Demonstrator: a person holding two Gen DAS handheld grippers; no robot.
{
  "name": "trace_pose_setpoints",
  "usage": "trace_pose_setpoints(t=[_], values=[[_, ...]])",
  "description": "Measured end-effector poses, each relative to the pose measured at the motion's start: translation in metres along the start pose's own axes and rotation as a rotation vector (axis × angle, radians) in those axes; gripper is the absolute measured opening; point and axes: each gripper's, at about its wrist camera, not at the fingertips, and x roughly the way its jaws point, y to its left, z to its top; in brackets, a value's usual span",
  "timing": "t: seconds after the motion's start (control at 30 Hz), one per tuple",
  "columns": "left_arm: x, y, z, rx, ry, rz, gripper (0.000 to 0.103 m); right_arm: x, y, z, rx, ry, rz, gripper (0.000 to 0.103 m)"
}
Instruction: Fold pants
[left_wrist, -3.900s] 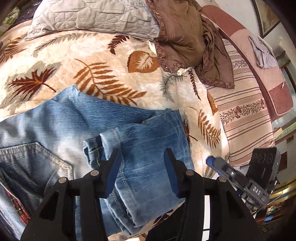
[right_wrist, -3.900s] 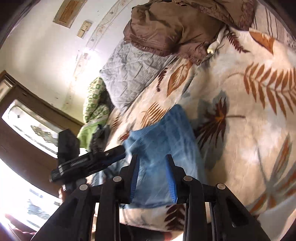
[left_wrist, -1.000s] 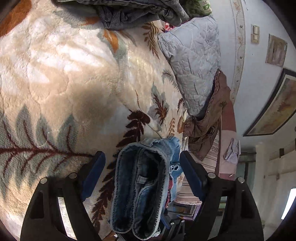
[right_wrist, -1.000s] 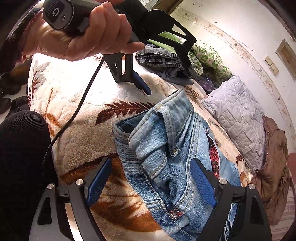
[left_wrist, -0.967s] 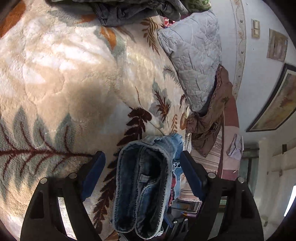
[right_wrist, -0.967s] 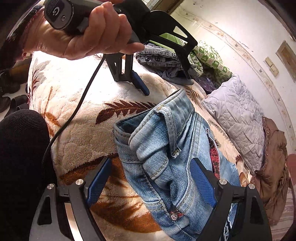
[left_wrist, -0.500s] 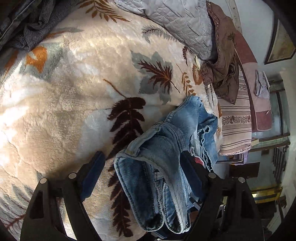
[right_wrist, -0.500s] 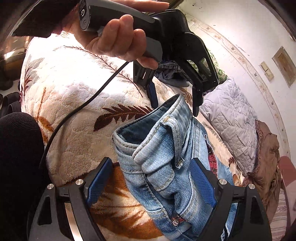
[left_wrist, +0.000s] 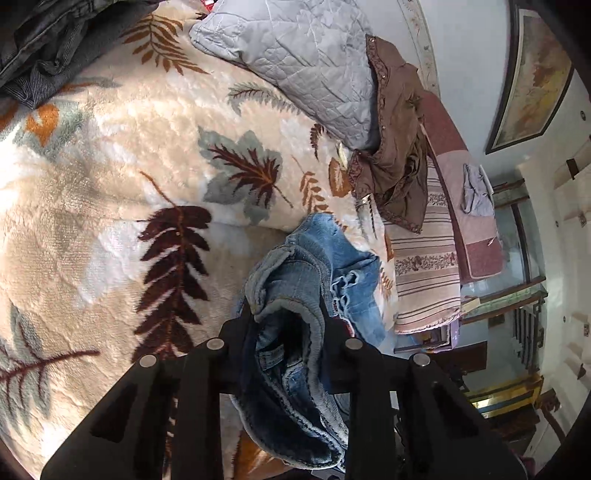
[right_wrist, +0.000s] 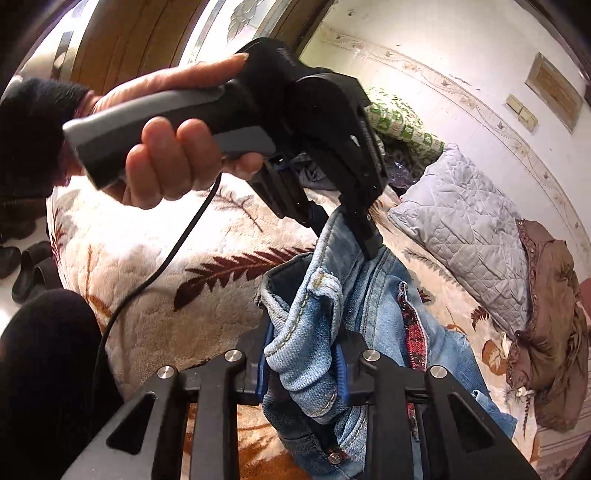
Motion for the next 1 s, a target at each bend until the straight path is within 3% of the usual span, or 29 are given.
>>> trace_pose_setpoints(t=[0.17, 0.33, 0.53, 0.63, 0.7, 0.77, 0.83, 0.9, 0.97, 1.0], values=[[0.011, -0.066, 0.007, 0.079, -0.027, 0.007, 0.025, -0.038, -0.050, -0.002, 0.160, -0.064, 0.002, 0.026], [0.067, -0.145, 0.021, 0.195, 0.012, 0.001, 0.028, -0.075, -0.133, -0.034, 0.483, -0.082, 0.039, 0.025], [0.193, -0.194, 0.013, 0.219, 0.163, 0.066, 0.037, -0.083, -0.221, -0.129, 0.887, 0.000, 0.077, 0.024], [0.258, -0.185, 0.001, 0.153, 0.254, 0.169, 0.037, -0.070, -0.247, -0.194, 1.144, 0.088, 0.149, 0.025], [0.279, -0.187, -0.006, 0.179, 0.256, 0.269, 0.036, -0.061, -0.256, -0.227, 1.253, 0.135, 0.198, 0.030], [0.277, -0.201, -0.010, 0.232, 0.241, 0.315, 0.038, -0.062, -0.261, -0.246, 1.308, 0.143, 0.232, 0.033], [0.263, -0.216, -0.011, 0.265, 0.248, 0.310, 0.039, -0.073, -0.267, -0.256, 1.332, 0.104, 0.269, 0.036], [0.238, -0.227, -0.009, 0.290, 0.236, 0.267, 0.042, -0.086, -0.271, -0.260, 1.312, 0.068, 0.297, 0.050], [0.210, -0.233, -0.005, 0.312, 0.202, 0.235, 0.073, -0.099, -0.274, -0.265, 1.313, 0.031, 0.289, 0.059], [0.196, -0.233, -0.004, 0.321, 0.167, 0.245, 0.079, -0.105, -0.274, -0.268, 1.321, 0.021, 0.277, 0.062]])
